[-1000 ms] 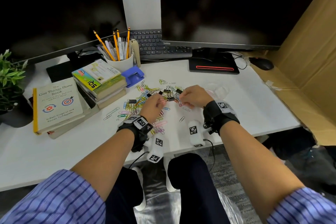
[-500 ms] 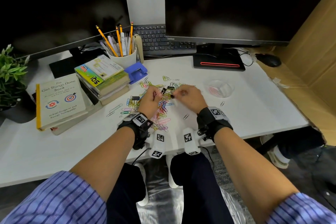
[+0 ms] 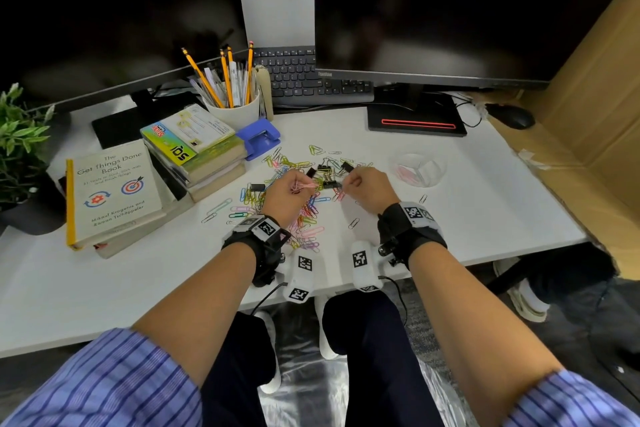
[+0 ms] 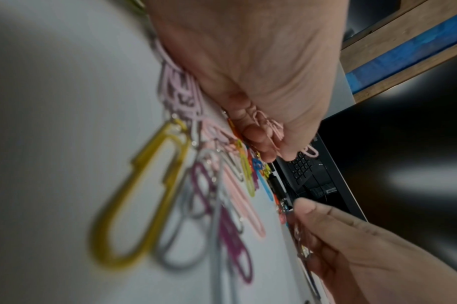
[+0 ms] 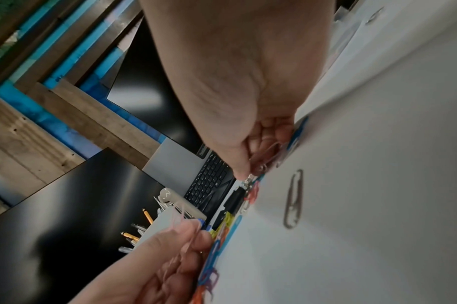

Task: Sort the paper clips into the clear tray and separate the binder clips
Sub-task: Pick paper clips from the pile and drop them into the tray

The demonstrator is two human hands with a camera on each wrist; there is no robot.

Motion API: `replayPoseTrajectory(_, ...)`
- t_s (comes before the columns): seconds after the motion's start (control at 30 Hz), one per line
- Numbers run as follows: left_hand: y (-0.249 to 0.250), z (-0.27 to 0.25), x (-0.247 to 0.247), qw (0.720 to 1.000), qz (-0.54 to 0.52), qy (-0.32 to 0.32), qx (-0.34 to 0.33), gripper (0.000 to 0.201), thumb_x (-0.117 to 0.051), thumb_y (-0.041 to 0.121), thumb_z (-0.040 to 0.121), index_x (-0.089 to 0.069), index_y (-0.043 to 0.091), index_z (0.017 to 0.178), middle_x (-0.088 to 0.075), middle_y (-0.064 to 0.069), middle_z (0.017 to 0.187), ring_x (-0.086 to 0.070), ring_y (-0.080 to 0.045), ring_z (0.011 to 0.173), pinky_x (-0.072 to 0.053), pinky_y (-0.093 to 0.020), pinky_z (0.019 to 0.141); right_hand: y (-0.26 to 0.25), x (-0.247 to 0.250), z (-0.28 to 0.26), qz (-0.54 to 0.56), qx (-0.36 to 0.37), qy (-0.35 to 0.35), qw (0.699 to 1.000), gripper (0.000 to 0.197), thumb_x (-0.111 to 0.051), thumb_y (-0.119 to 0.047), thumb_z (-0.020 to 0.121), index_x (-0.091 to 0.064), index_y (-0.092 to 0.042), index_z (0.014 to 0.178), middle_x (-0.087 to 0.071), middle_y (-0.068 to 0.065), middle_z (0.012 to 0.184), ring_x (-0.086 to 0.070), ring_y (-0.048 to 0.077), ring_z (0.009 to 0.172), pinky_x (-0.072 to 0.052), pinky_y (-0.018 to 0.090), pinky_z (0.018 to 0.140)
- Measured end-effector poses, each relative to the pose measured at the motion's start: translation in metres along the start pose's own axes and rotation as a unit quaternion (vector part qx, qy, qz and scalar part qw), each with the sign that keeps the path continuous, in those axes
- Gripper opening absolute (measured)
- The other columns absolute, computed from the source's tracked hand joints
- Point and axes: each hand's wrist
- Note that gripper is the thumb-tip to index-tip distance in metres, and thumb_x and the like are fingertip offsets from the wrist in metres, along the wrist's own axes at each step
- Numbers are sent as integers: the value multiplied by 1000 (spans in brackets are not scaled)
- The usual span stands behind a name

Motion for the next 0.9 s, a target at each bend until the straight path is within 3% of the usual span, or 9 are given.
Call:
replayPoseTrajectory(0.1,-2,0,0,1000,-7,-3,-4,7,-63,18,88,-58,15,83,-58,14,76,-53,2,72,-37,3,60,1,-6,1,92,5,40,995,15,-45,-6,91,-58,-12,88,-67,8,89,-57,12,75,-40,9,59)
replayPoseTrajectory(0.2,-3,1,0,1000,-25,-6,-6,9,-62,17,89,-58,15,81,-59,12,75,-55,-5,72,-41,-9,68,7,-10,1,273,-17,90,958,13,-38,-4,95,-49,-11,91,-60,6,72,-52,11,61,-43,22,62)
replayPoseTrajectory(0.33,-3,0,-1,996,-86,-15,2,21,-60,13,88,-54,27,73,-68,-4,81,-62,-19,76,-49,-30,77,10,-10,1,358,-35,99,928,18,-41,-8,97,-58,-14,94,-53,-3,71,-47,9,63,-38,21,64)
replayPoseTrajectory(0.47,-1,-1,-1,993,-117,-11,20,25,-55,10,93,-46,24,74,-67,-5,73,-65,-16,68,-46,-21,61,10,-15,2,319,-29,108,941,15,-52,-15,92,-65,-19,89,-66,-3,98,-57,13,92,-43,23,81)
replayPoseTrajectory(0.6,-3,-1,-2,991,-129,-8,30,32,-47,0,94,-38,23,75,-64,-9,73,-67,-12,64,-47,-21,59,11,-26,0,256,14,138,957,26,-41,-16,98,-67,-14,97,-59,-9,76,-52,5,72,-41,26,76)
replayPoseTrajectory(0.67,-3,-1,-1,993,-119,-11,23,31,-43,-2,95,-38,24,78,-64,-13,77,-67,-7,62,-48,-21,58,10,-28,-4,253,43,132,957,27,-39,-19,100,-65,-12,102,-62,-3,74,-56,8,69,-45,23,73)
replayPoseTrajectory(0.77,-1,-1,-1,994,-107,-18,16,26,-44,2,96,-43,27,100,-67,-10,80,-68,-16,68,-50,-25,62,8,-28,-7,222,85,126,963,27,-41,-25,101,-65,-14,106,-72,3,85,-65,13,87,-48,22,82)
replayPoseTrajectory(0.83,-1,-1,-1,995,-102,-23,9,30,-44,4,97,-45,27,115,-67,-5,78,-67,-7,66,-54,-19,62,9,-28,-6,205,88,137,965,27,-41,-27,101,-65,-15,106,-74,1,89,-65,14,96,-46,25,88)
replayPoseTrajectory(0.9,-1,-1,0,996,-88,-20,6,33,-42,4,97,-49,25,121,-66,-3,80,-66,1,61,-52,-14,60,10,-29,-6,216,85,149,961,28,-41,-25,101,-65,-12,105,-73,1,84,-65,13,89,-49,28,86)
Point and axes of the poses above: each hand's wrist, its own z-axis towards the middle knuckle, its own x-axis out of the back of the hand, y = z × x
